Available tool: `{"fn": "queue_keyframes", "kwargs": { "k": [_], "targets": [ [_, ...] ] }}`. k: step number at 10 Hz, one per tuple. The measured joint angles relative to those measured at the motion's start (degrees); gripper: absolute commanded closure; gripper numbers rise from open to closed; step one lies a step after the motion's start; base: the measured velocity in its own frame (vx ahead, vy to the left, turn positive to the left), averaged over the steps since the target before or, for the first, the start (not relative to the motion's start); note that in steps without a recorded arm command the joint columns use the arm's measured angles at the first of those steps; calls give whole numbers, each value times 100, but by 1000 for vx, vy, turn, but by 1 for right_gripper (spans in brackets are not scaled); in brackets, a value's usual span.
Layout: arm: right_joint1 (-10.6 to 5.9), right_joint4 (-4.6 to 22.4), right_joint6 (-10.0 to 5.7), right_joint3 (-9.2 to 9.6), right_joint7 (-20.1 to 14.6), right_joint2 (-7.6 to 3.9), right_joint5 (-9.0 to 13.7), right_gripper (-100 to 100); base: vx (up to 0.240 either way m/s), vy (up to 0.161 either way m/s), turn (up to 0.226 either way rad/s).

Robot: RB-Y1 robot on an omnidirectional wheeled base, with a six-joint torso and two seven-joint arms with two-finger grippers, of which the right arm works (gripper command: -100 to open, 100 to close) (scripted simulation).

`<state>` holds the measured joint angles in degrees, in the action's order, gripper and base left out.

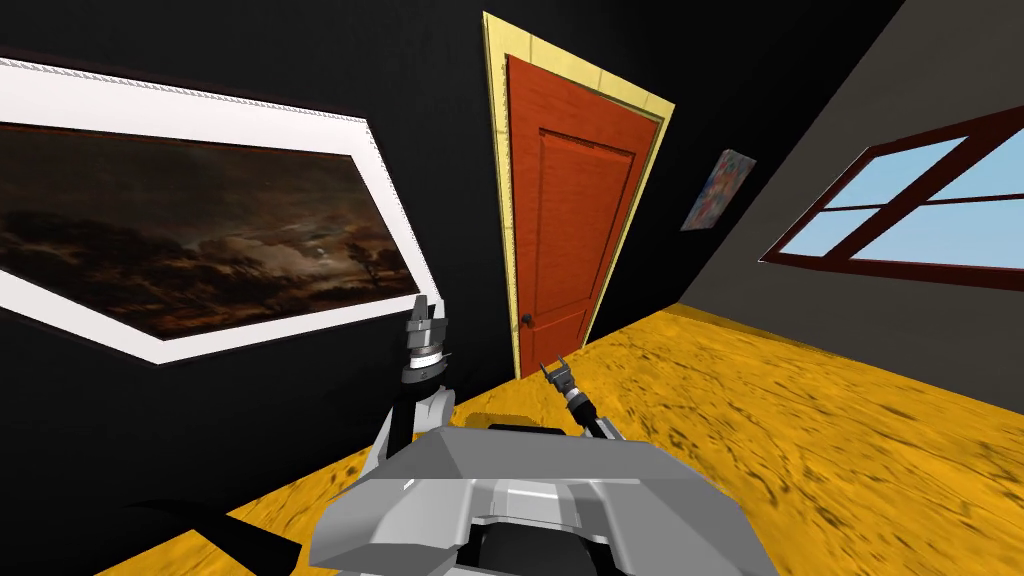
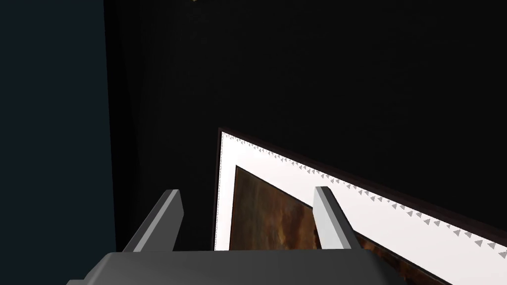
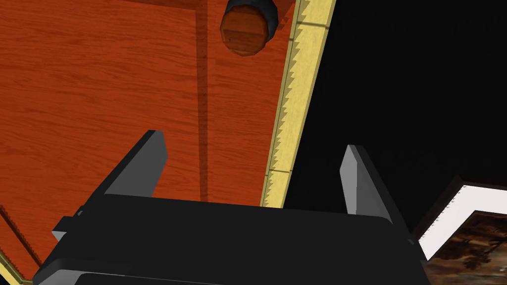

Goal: Pull the door open

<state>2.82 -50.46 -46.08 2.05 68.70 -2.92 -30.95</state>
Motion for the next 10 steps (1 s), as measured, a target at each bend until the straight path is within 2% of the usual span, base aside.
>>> {"fn": "queue_keyframes", "kwargs": {
  "k": [2, 4, 7, 8, 10],
  "targets": [
    [-169, 189, 16, 49, 101, -125, 108, -100, -85, 20, -82],
    [-361, 416, 8, 92, 198, -159, 228, -100, 53, -3, -83],
    [-628, 695, 39, 164, 337, 1, 387, -100, 176, -1, -47],
    [-629, 653, 92, 204, 343, 67, 411, -100, 146, -10, -4],
    [-761, 850, 49, 194, 405, 171, 469, -100, 203, -29, -1]
  ]
}}
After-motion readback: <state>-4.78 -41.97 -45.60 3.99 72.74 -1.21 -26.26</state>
